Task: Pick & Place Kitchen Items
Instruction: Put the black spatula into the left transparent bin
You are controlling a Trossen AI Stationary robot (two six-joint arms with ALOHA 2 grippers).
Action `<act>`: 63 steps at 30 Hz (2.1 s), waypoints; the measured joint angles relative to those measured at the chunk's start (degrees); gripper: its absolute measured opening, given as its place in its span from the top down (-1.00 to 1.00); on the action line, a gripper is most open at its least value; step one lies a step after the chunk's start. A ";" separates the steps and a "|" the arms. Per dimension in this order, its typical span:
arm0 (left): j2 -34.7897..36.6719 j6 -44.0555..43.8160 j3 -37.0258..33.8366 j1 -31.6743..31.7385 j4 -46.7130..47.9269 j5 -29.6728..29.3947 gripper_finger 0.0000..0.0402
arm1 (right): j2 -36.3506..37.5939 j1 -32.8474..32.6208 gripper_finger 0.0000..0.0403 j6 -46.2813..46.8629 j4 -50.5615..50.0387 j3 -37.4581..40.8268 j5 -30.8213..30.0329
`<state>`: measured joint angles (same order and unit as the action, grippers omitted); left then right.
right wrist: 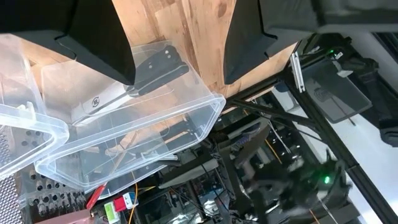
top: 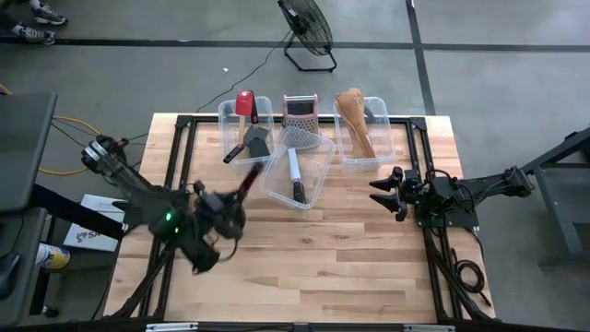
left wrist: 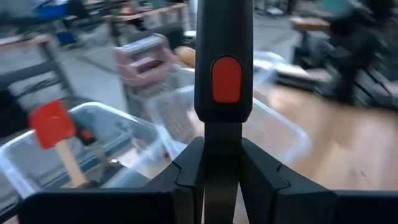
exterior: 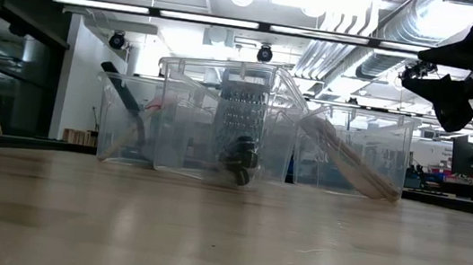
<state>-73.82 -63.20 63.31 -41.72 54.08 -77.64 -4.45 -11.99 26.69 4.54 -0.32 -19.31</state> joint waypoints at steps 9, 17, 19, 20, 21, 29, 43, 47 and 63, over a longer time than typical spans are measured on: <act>5.36 7.71 0.00 15.76 -14.51 -1.58 0.67 | 0.00 0.00 -0.17 0.00 -0.02 0.01 0.00; 6.24 10.46 0.00 31.08 -24.64 0.25 0.67 | 0.00 -0.01 -0.17 0.01 -0.02 0.00 -0.01; 6.19 13.72 0.00 35.14 -27.52 3.23 0.67 | 0.00 0.00 -0.17 0.00 0.00 0.00 -0.01; 6.02 15.31 0.00 37.31 -29.62 5.26 0.67 | 0.00 -0.01 -0.17 0.00 -0.02 -0.01 0.00; 5.73 17.30 0.00 39.49 -32.11 7.59 0.67 | 0.00 0.00 -0.17 -0.01 -0.02 -0.01 0.00; 4.18 40.12 0.03 54.53 -53.09 31.67 0.67 | 0.00 -0.01 -0.17 -0.01 -0.02 -0.01 -0.02; 3.71 40.01 -8.48 67.54 -65.87 41.86 0.67 | 0.00 0.00 -0.17 0.00 -0.02 0.01 -0.02; 3.30 40.41 -14.24 67.99 -76.99 37.28 0.67 | 0.02 -0.01 -0.17 -0.01 -0.02 -0.01 -0.02; -6.04 35.41 -23.52 67.96 -92.64 24.38 0.67 | 0.01 0.00 -0.17 0.00 -0.02 -0.01 -0.02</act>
<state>-79.85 -27.78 39.79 26.24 -38.56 -53.26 -4.44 -11.99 26.69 4.51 -0.34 -19.33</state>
